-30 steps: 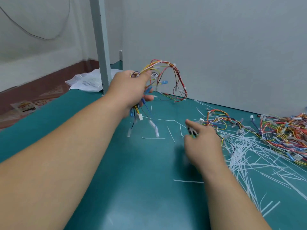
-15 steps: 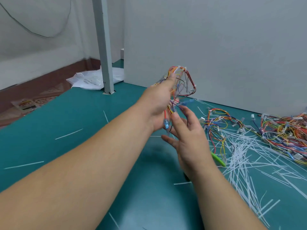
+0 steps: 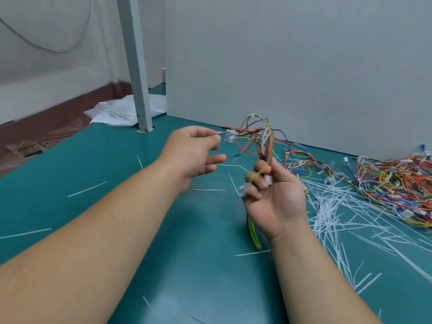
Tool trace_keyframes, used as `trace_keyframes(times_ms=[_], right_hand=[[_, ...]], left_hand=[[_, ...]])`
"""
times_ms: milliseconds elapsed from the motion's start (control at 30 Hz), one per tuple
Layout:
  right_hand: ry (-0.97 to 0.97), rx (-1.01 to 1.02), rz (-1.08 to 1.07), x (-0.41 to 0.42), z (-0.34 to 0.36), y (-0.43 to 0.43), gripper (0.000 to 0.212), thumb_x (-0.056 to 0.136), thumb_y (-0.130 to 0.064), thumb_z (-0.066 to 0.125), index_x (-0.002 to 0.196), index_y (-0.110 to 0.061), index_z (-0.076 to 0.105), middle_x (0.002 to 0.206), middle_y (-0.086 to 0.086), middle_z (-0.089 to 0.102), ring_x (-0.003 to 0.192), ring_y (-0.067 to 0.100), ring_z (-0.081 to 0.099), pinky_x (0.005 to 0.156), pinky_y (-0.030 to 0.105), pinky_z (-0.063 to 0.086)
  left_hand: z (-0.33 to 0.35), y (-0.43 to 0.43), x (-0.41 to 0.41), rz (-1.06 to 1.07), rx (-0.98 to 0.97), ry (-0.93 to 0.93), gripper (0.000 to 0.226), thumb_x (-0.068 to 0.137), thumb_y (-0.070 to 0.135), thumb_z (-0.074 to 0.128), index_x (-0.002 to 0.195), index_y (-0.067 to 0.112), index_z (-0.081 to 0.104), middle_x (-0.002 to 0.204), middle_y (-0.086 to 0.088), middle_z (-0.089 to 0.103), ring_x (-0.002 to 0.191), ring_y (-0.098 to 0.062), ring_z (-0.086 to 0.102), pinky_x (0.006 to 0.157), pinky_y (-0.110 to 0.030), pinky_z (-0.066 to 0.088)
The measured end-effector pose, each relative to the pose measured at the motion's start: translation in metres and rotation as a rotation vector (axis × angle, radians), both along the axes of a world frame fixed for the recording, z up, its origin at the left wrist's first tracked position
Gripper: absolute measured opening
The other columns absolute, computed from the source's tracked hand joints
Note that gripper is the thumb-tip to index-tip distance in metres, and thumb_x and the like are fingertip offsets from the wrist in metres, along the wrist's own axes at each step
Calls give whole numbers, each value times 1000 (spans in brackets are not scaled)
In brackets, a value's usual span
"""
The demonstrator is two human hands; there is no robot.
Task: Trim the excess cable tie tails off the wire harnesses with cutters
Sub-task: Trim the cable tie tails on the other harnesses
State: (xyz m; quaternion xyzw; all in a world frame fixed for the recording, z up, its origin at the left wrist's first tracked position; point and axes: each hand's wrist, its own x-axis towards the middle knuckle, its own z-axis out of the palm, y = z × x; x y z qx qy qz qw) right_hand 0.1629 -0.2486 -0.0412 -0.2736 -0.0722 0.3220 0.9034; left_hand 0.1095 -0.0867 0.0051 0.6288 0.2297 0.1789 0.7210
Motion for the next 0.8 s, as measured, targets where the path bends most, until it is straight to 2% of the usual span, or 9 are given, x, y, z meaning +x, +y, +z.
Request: trace_keyframes(times_ms=[67, 133, 200, 300, 400, 467, 567, 667, 800], right_hand=[[39, 112, 18, 3, -2, -4, 16, 95, -27, 52, 92, -21, 67, 64, -9, 43, 50, 4, 26, 48, 17, 17], [83, 217, 39, 4, -3, -6, 19, 97, -27, 49, 93, -20, 66, 63, -9, 43, 54, 3, 22, 47, 17, 20], [118, 268, 44, 5, -2, -6, 23, 98, -27, 47, 96, -18, 68, 62, -8, 45, 55, 3, 23, 45, 17, 23], [188, 309, 60, 6, -3, -6, 37, 108, -31, 39, 97, -15, 70, 62, -8, 47, 52, 4, 29, 43, 18, 26], [258, 405, 133, 7, -6, -8, 52, 114, -36, 31, 82, -11, 63, 61, -5, 50, 50, 3, 31, 40, 18, 27], [231, 396, 157, 8, -8, -10, 58, 113, -38, 30, 70, -11, 59, 61, -5, 52, 47, 1, 29, 39, 19, 27], [159, 327, 113, 7, -7, -9, 42, 105, -33, 40, 75, -16, 63, 56, -4, 43, 43, 4, 20, 41, 20, 20], [155, 287, 44, 7, -8, -8, 27, 97, -32, 45, 83, -25, 66, 50, -2, 33, 41, 7, 16, 42, 19, 19], [148, 217, 48, 5, -9, -7, 21, 90, -31, 51, 71, -25, 57, 45, -1, 28, 40, 8, 13, 40, 20, 18]], left_hand=[[-7, 4, -1, 40, -2, 30, 6, 98, 26, 67, 100, 21, 68, 93, -1, 69, 63, -13, 73, 49, -21, 49], [-10, 6, -2, 18, 15, 62, 19, 99, 40, 64, 98, 21, 69, 89, 2, 70, 62, -12, 71, 52, -23, 46], [-11, 2, -3, -42, 70, 89, 32, 98, 51, 59, 98, 22, 72, 84, 6, 72, 64, -11, 69, 56, -25, 45], [-10, -5, -1, -78, 115, 92, 39, 97, 56, 56, 96, 23, 75, 80, 10, 74, 65, -9, 67, 62, -27, 44], [-7, -10, 1, -103, 144, 63, 40, 97, 58, 55, 96, 24, 75, 80, 11, 75, 65, -7, 67, 63, -27, 44], [-5, -14, 3, -106, 177, 36, 41, 96, 61, 54, 96, 26, 75, 82, 12, 76, 66, -6, 66, 61, -26, 45], [1, -18, 7, -79, 159, 50, 46, 94, 67, 52, 98, 26, 73, 91, 10, 77, 75, -10, 69, 66, -28, 49], [4, -18, 11, -128, 30, 135, 59, 91, 74, 50, 109, 21, 68, 107, 0, 74, 95, -16, 72, 79, -34, 54], [6, -20, 14, -337, -26, 160, 69, 86, 75, 55, 122, 18, 62, 112, -4, 76, 104, -18, 73, 91, -38, 53]])
